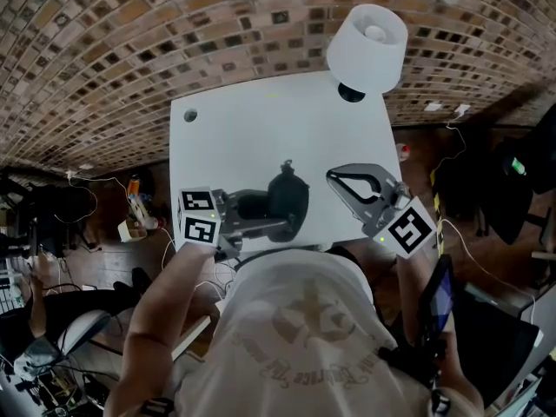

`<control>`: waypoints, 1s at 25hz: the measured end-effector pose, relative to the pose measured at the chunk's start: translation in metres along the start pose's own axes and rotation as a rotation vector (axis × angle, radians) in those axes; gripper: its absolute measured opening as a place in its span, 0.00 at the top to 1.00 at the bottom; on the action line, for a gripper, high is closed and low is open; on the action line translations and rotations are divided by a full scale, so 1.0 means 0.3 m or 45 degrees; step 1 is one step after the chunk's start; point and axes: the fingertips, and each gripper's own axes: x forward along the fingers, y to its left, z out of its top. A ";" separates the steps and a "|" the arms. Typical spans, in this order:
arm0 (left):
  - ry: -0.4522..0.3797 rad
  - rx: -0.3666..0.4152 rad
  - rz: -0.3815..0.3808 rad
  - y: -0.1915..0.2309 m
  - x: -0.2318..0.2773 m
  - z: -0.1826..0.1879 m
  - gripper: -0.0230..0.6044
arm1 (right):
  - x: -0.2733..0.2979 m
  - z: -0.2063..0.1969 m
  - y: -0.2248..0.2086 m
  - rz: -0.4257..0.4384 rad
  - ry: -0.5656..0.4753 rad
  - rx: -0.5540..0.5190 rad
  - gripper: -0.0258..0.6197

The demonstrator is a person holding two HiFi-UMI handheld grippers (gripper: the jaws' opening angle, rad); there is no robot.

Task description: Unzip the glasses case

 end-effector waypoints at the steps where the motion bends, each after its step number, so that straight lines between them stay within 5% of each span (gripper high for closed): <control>1: -0.007 -0.006 -0.012 -0.004 -0.008 0.014 0.62 | 0.002 -0.019 0.018 0.020 0.040 -0.011 0.95; 5: -0.015 -0.041 -0.088 -0.039 -0.032 0.047 0.62 | -0.002 -0.173 0.097 0.159 0.403 -0.094 0.90; 7: -0.009 -0.050 -0.115 -0.055 -0.039 0.057 0.62 | 0.016 -0.179 0.125 0.204 0.409 -0.118 0.81; 11: 0.066 -0.041 -0.157 -0.081 -0.039 0.053 0.61 | 0.032 -0.165 0.141 0.224 0.358 -0.151 0.81; 16: 0.111 -0.100 -0.181 -0.074 -0.038 0.038 0.61 | 0.029 -0.150 0.148 0.224 0.308 -0.185 0.92; 25: 0.157 -0.088 -0.126 -0.041 -0.034 0.022 0.61 | 0.041 -0.149 0.145 0.201 0.295 -0.309 0.92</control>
